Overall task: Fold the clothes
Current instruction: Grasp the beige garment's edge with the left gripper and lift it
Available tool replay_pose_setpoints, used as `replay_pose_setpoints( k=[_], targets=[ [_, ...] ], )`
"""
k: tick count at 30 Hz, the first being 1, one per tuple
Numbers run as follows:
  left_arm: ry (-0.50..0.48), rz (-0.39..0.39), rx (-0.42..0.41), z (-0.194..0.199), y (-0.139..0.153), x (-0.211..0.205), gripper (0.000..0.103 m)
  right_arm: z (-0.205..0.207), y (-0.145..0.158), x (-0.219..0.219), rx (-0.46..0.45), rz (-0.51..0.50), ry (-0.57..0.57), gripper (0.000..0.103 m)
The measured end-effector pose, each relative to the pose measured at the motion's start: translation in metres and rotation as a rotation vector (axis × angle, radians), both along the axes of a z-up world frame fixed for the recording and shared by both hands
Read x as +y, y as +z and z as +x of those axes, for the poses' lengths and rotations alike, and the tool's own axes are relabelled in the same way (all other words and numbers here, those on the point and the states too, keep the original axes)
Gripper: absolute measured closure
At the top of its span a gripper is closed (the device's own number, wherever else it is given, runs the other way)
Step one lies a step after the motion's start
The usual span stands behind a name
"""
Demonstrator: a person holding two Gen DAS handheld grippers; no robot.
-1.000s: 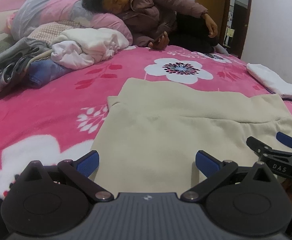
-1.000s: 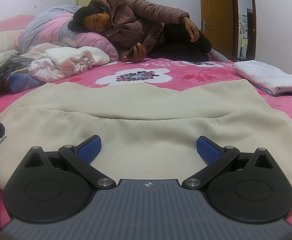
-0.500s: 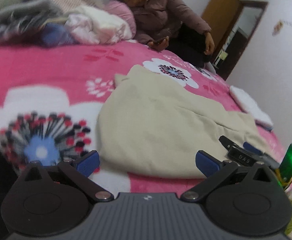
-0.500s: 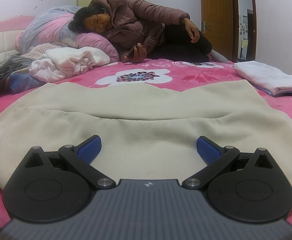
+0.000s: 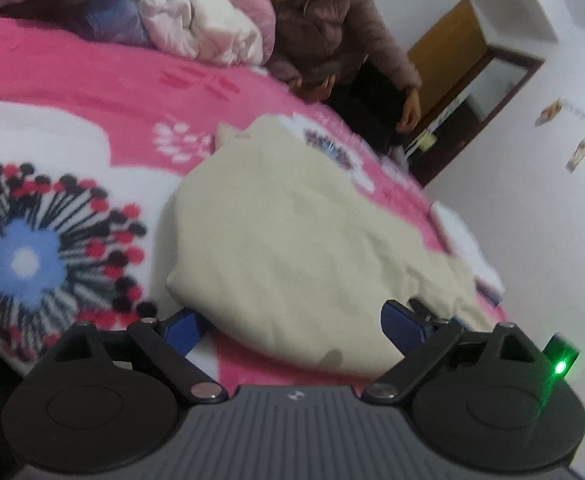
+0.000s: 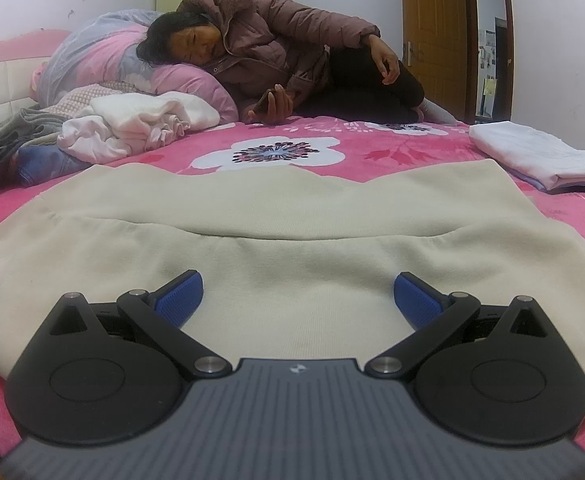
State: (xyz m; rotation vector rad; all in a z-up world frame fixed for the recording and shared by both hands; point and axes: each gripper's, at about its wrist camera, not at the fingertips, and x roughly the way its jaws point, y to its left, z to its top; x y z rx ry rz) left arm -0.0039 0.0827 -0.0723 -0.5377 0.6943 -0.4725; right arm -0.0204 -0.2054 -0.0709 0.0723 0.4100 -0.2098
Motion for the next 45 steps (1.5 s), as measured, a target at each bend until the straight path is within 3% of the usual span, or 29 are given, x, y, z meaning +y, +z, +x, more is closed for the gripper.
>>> replay_pose_setpoints(
  k=[5,9,12,16,24,27,31,32,38,45],
  targets=[
    [0.025,-0.064,-0.013,0.008,-0.009,0.005,0.02,0.0,0.0,0.0,0.0,0.0,0.0,0.001],
    [0.002,-0.083,-0.049,0.009,-0.008,0.004,0.021,-0.001,-0.001,0.0,-0.002,0.0,0.0,0.001],
    [0.014,-0.116,-0.033,0.017,-0.014,0.007,0.027,0.0,-0.001,0.0,-0.008,-0.002,0.001,0.001],
    [0.025,-0.151,-0.039,0.034,-0.014,0.007,0.028,0.0,-0.001,0.0,-0.009,-0.003,0.002,0.001],
    [0.043,-0.08,-0.088,0.054,-0.016,-0.011,0.029,-0.001,-0.002,0.0,-0.012,-0.004,0.002,0.001],
    [0.063,-0.028,-0.1,0.059,-0.013,-0.019,0.045,-0.001,-0.002,0.0,-0.014,-0.005,0.002,0.001],
    [0.086,0.046,-0.122,0.062,-0.006,-0.028,0.077,-0.002,-0.002,-0.001,-0.016,-0.005,0.002,0.001],
    [0.09,0.066,-0.13,0.062,-0.004,-0.029,0.08,-0.002,-0.002,-0.001,-0.017,-0.006,0.002,0.001],
    [0.099,0.096,-0.194,0.055,0.017,-0.039,0.083,-0.002,-0.003,0.0,-0.022,-0.008,0.0,0.001],
    [0.024,0.117,-0.347,0.046,0.061,-0.07,0.084,-0.003,-0.003,0.0,-0.029,-0.009,-0.001,0.001]
  ],
)
